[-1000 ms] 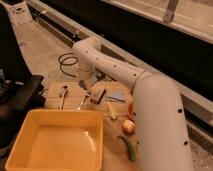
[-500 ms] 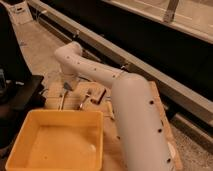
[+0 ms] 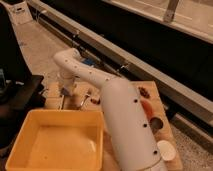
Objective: Wipe table surface with sponge
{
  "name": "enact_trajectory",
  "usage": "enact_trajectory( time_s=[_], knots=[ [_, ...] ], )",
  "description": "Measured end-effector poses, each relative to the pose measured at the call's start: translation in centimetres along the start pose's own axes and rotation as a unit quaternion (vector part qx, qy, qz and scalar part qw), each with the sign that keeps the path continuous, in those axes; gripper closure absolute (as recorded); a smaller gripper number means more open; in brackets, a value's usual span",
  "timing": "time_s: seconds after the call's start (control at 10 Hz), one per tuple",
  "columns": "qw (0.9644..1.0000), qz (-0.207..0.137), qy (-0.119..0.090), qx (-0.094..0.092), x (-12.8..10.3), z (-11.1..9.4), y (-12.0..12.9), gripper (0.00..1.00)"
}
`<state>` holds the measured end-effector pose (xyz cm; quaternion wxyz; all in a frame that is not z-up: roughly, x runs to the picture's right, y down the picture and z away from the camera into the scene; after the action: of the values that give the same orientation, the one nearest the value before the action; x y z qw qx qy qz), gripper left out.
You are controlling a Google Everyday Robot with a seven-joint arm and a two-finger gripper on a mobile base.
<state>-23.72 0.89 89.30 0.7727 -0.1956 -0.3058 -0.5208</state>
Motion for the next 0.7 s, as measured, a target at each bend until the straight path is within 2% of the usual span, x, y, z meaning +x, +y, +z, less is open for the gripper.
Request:
enact_trajectory(
  time_s=[0.3, 0.5, 0.7],
  knots=[
    [1.0, 0.001, -0.001, 0.001, 0.0, 0.1, 0.0, 1.0],
    [0.9996, 0.016, -0.022, 0.005, -0.5, 1.4, 1.0, 1.0],
    [0.9984, 0.025, -0.05, 0.007, -1.4, 4.0, 1.9, 1.0]
  ],
)
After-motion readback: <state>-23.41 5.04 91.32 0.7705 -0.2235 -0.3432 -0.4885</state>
